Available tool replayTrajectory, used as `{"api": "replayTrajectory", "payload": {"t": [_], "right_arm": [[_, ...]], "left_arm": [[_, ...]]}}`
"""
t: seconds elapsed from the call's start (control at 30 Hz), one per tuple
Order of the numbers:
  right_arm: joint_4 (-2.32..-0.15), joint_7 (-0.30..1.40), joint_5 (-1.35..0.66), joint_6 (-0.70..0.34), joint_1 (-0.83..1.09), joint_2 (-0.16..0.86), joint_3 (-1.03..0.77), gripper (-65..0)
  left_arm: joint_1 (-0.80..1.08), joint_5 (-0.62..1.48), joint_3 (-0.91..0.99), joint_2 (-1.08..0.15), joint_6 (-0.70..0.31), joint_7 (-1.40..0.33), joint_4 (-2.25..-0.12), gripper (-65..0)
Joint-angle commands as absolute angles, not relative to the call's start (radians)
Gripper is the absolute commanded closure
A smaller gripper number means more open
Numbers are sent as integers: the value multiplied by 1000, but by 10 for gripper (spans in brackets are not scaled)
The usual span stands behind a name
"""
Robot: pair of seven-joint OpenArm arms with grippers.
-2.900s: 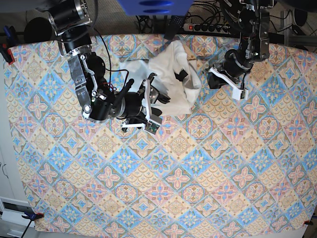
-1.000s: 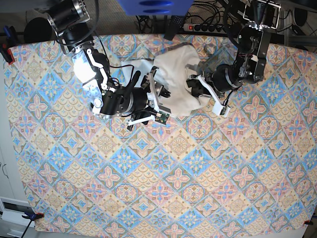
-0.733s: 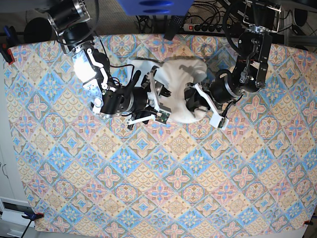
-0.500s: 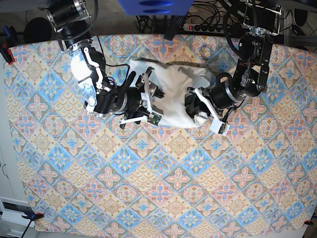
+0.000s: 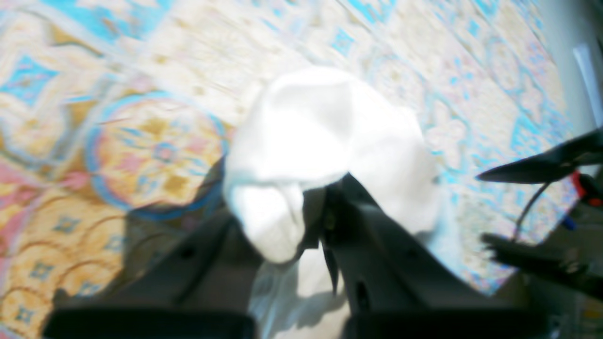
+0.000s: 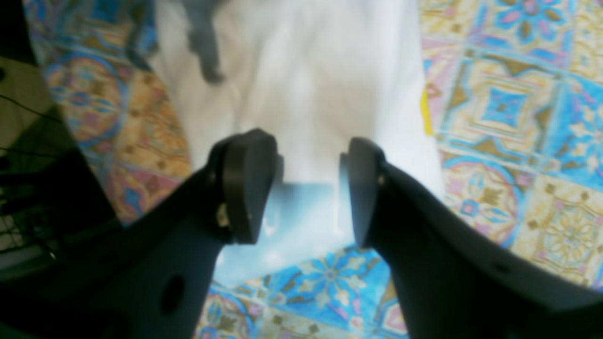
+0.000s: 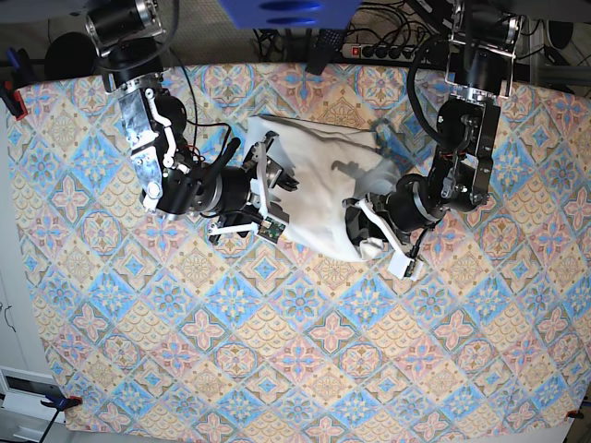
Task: Fold the T-shirt properly
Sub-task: 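Shake out and lay the shirt flat with both grippers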
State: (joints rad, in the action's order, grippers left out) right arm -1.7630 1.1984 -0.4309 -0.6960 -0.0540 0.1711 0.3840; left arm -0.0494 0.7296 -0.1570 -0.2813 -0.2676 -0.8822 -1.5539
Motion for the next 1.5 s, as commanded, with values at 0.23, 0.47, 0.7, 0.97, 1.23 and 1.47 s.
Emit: {"api": "replayTrajectory", "payload": {"t": [0.23, 0.47, 0.7, 0.97, 1.23, 1.47], "right_arm": [[-1781, 1182, -449, -698, -74, 177, 369, -278], [-1781, 1182, -449, -698, -73, 179, 369, -278], [-1781, 1182, -450, -698, -74, 179, 374, -278], [-1781, 1182, -450, -698, -74, 177, 377, -278], [-1782, 1182, -450, -698, -73, 208, 372, -278], [-1791, 1182, -450, -698, -74, 211, 372, -278]], "left_arm": [[-54, 748, -145, -300, -272, -857, -1538, -52], [15, 805, -99, -389, -272, -897, -1527, -467], [122, 866, -10, -437, -277, -894, -1552, -563], [117, 869, -94, -392, -277, -894, -1543, -512], [111, 863, -162, -380, -277, -892, -1488, -350], [120, 921, -180, -374, -277, -895, -1532, 0]]}}
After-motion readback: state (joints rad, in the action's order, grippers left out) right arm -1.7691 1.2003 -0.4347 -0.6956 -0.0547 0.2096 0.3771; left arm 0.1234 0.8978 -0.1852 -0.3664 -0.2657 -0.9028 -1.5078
